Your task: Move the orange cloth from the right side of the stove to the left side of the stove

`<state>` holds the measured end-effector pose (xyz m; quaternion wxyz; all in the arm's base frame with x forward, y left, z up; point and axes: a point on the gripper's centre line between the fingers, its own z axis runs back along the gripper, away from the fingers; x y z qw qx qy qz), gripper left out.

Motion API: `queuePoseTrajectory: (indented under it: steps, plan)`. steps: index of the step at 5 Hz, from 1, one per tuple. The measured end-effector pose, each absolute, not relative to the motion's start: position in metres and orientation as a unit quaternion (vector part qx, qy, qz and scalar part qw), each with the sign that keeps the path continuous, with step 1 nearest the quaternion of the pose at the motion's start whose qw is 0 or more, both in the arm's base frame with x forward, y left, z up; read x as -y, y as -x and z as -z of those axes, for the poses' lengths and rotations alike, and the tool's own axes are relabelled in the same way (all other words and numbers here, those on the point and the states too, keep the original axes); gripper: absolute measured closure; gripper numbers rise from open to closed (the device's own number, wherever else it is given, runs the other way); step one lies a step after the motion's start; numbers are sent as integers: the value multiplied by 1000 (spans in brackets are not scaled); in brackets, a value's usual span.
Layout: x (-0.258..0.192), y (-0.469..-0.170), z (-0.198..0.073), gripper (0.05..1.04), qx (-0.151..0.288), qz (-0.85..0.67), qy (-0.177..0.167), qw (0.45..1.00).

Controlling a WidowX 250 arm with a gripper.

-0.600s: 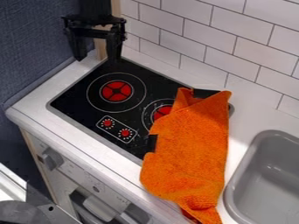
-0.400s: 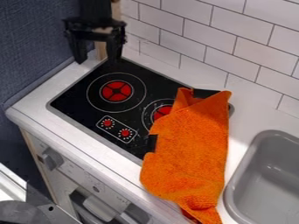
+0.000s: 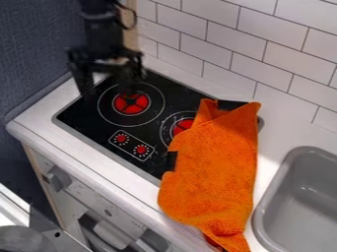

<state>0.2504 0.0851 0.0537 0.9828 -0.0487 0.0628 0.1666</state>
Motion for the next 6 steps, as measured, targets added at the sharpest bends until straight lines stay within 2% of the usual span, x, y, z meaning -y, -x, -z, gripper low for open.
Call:
queuePoseTrajectory:
  steps: [2,3,4,5,6]
  plan:
    - [-1,-251,-42,84,-68,-157,40,984]
    - [46,-266,-37,84,-51,-131,46,989]
    - [66,-269,-16,84,-64,-122,39,990]
    - [71,-270,6,84,-59,-121,52,990]
    - [68,-271,20,84,-62,-127,41,989]
